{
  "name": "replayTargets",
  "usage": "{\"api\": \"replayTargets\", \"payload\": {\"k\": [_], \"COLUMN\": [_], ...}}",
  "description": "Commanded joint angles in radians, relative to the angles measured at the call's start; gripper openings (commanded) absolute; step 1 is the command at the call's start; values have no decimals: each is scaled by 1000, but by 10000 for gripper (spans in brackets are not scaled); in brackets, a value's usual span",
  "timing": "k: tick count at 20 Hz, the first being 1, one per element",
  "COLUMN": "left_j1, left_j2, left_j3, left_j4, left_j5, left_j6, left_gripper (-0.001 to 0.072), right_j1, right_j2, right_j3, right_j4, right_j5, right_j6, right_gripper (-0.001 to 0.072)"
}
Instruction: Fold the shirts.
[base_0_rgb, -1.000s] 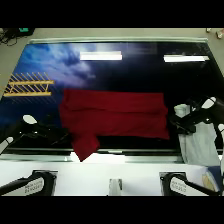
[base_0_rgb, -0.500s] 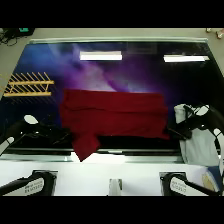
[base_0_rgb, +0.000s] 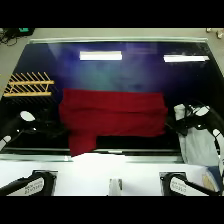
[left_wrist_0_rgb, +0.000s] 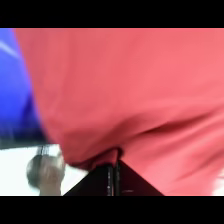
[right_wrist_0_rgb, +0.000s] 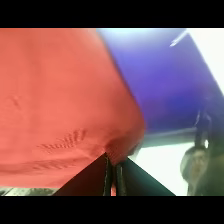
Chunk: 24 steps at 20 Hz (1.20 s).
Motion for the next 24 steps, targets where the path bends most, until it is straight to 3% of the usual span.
{"api": "replayTargets", "payload": {"k": [1, 5, 9, 12, 16, 20, 21, 22, 23, 24], "left_j1": [16, 17, 11, 12, 10, 10, 10, 10, 10, 14], "left_j2": [31, -21, -229, -406, -601, -679, -690, -698, -698, -695], "left_j3": [148, 385, 636, 850, 1088, 1176, 1176, 1176, 1176, 1184], "left_j4": [2, 55, 55, 55, 55, 51, 51, 51, 51, 51], "left_j5": [-72, -73, -79, -148, -250, -237, -244, -255, -267, -294], "left_j6": [20, 19, -14, -51, -55, -87, -89, -97, -98, -97], "left_gripper": [31, 30, 31, 32, 33, 34, 76, 289, 583, 672], "right_j1": [-1, 39, 148, 162, 162, 163, 163, 162, 162, 161], "right_j2": [2, -6, -126, -257, -342, -359, -360, -360, -357, -351], "right_j3": [101, 293, 425, 513, 554, 554, 554, 554, 557, 565], "right_j4": [17, 17, -6, -35, -43, -42, -42, -28, -12, -14], "right_j5": [48, -85, -242, -234, -224, -227, -229, -231, -229, -215], "right_j6": [-40, 24, 125, 212, 227, 227, 226, 225, 202, 159], "right_gripper": [20, 19, 20, 20, 21, 23, 64, 241, 469, 596]}}
